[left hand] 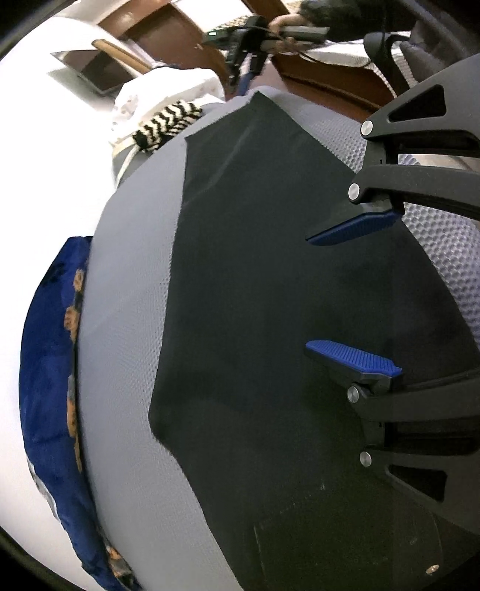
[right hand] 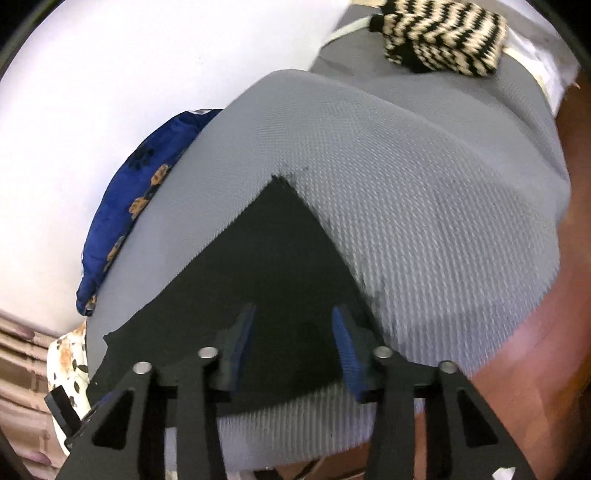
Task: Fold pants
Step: 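Grasp the jeans corner with the right tool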
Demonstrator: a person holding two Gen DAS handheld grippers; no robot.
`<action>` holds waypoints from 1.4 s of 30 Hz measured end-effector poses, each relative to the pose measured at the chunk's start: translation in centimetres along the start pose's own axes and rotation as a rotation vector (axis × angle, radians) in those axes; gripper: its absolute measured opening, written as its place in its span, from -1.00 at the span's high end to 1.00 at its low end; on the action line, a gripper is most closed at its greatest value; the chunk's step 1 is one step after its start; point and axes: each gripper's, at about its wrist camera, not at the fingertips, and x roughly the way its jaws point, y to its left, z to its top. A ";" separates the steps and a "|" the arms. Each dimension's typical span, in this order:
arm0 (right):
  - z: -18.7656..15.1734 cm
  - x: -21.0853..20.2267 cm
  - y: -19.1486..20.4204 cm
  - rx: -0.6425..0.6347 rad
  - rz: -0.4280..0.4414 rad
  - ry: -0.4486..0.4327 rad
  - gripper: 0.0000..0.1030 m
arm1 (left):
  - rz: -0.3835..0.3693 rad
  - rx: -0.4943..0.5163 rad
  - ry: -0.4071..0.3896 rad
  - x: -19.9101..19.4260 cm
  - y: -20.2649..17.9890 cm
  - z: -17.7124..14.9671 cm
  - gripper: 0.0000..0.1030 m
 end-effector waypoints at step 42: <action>8.8 9.4 4.2 -0.464 -0.062 0.020 0.92 | 0.115 -0.063 0.050 4.2 -1.9 2.7 -0.08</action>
